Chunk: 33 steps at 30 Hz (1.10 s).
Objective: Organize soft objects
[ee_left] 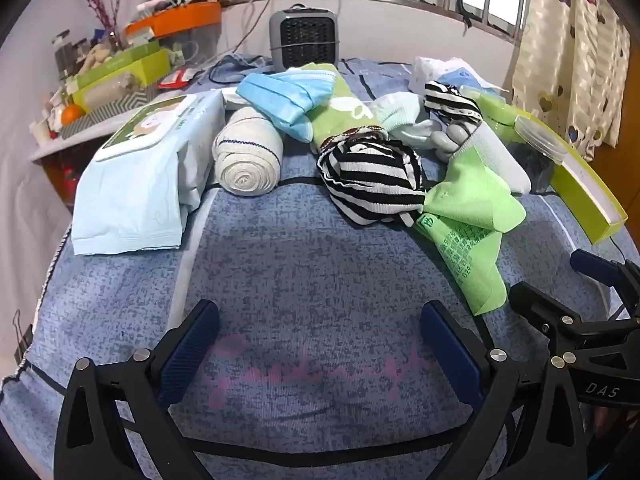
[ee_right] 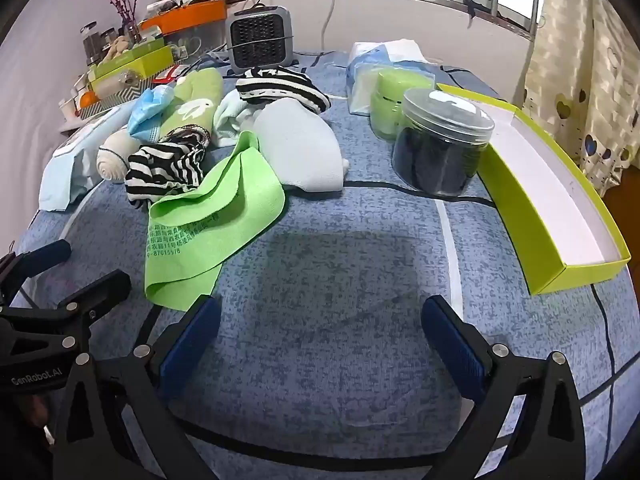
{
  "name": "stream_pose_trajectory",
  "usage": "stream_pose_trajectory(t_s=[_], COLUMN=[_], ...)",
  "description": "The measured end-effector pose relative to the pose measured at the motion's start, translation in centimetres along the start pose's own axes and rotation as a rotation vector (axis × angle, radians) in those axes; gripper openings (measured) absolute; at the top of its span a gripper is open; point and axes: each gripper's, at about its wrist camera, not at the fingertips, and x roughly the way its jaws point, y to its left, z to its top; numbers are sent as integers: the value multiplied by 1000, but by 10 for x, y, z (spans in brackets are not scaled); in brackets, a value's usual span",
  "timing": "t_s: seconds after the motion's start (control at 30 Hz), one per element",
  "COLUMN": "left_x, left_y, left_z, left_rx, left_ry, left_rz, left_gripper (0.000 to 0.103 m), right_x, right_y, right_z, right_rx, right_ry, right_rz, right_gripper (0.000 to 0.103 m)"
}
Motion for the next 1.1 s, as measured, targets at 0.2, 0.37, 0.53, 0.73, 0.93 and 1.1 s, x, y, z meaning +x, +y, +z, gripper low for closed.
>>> stream_pose_trajectory(t_s=[0.2,0.37,0.53,0.73,0.93,1.1], left_x=[-2,-3,-3,-3,-2,-2], left_y=[2,3,3,2,2,2], left_z=[0,1,1,0,0,-1], left_rx=[3,0,-2,1,1,2], left_ry=[-7,-15,-16,-18,-19,-19], left_rz=[-5,-5,-3,-1,0,0], left_gripper=[101,101,101,101,101,101], right_x=[-1,-2,-2,-2,-2,-2], right_y=[0,-1,0,0,0,0], right_z=[0,-1,0,-1,-1,-1], right_rx=[6,9,9,10,10,10], right_ry=[-16,-19,-19,-21,-22,-23], right_rz=[3,2,2,2,1,1], right_gripper=[102,102,102,102,102,102])
